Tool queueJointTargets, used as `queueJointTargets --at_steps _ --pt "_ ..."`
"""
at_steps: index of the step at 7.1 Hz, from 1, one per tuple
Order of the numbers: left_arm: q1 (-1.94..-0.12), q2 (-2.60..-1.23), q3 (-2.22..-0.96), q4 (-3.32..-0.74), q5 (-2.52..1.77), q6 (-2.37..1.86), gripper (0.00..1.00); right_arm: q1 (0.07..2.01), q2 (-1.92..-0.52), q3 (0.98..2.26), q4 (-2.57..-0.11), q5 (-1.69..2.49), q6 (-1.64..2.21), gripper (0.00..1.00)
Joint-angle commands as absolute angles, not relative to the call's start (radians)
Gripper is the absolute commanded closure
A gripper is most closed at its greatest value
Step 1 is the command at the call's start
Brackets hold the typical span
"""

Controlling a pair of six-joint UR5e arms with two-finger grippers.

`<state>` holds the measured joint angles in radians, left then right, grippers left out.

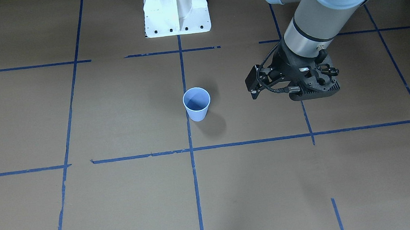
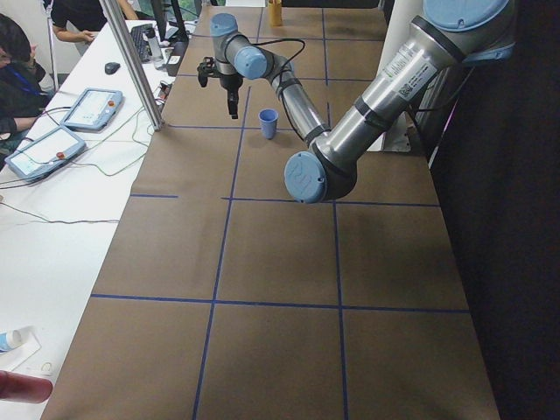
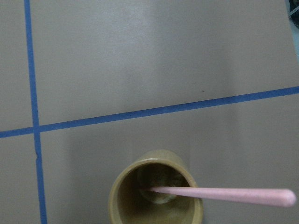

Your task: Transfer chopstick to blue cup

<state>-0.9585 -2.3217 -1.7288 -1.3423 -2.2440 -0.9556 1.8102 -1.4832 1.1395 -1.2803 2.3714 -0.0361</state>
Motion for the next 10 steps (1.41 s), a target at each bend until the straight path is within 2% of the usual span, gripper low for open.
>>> queueJointTargets --at_steps 1,2,5,6,10 --pt "-0.959 -2.322 -1.730 -1.342 -2.246 -0.957 0.00 1.809 -1.467 1.120 -1.195 2.292 0.084 0.00" --pt "-0.959 -2.322 -1.729 -1.342 -2.246 -0.959 0.00 1.804 -1.460 1.071 -1.096 2.211 0.119 0.02" --pt "-0.959 -2.316 -1.730 -1.342 -2.243 -0.959 0.00 1.796 -1.439 1.049 -1.057 2.197 0.218 0.31" --pt "-0.959 -2.315 -1.729 -1.344 -2.243 -0.959 0.00 1.796 -1.439 1.051 -1.057 2.200 0.219 0.34" --pt "-0.959 -2.312 -1.729 -1.347 -2.243 -0.959 0.00 1.784 -1.437 1.062 -1.055 2.261 0.287 0.36"
